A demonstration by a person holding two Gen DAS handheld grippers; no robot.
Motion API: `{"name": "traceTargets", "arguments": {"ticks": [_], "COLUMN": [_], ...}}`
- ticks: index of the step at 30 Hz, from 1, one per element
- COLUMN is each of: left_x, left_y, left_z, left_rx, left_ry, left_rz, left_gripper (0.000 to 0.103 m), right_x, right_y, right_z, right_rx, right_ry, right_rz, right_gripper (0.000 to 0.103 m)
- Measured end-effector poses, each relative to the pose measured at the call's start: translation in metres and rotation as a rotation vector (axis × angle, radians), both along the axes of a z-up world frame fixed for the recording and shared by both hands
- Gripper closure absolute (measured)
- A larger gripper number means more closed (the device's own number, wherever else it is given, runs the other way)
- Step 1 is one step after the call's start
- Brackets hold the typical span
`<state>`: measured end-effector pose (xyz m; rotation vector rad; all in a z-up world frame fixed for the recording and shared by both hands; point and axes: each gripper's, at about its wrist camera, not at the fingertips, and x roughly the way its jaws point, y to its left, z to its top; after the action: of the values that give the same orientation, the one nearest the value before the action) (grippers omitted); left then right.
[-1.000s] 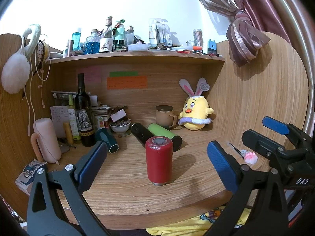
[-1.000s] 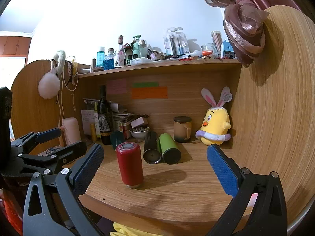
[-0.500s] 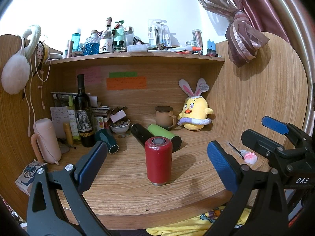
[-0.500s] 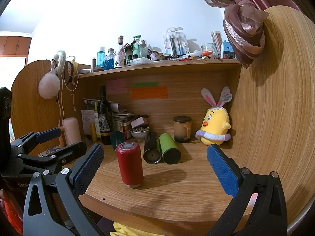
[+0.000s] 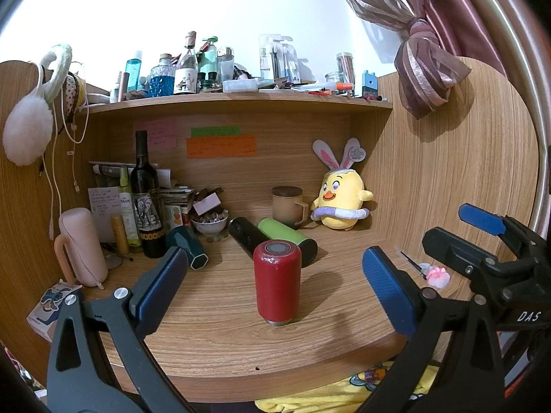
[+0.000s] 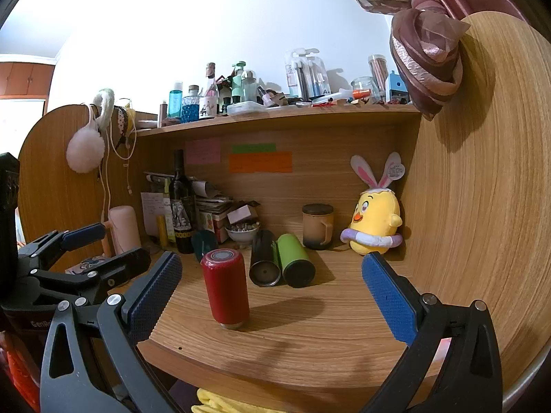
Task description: Flip cup upside down
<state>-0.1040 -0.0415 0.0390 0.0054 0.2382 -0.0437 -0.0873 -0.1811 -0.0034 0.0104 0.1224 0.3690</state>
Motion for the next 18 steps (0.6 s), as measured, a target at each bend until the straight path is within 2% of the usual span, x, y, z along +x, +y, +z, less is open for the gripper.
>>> {"name": "traceTargets", "arguments": {"ticks": [18], "left_x": [-0.0010], "left_y": [-0.0003], "left_z": [0.0046], "left_rx": [-0.009], "left_ry": [-0.003], "left_rz": [-0.017], "left_gripper": [0.000], "right_x": [-0.0021], "right_y": [0.0012], "right_z": [0.0013], "right_rx": [-0.014], "right_ry": [-0.005], "right_rz": [0.006], "right_gripper": [0.000]}}
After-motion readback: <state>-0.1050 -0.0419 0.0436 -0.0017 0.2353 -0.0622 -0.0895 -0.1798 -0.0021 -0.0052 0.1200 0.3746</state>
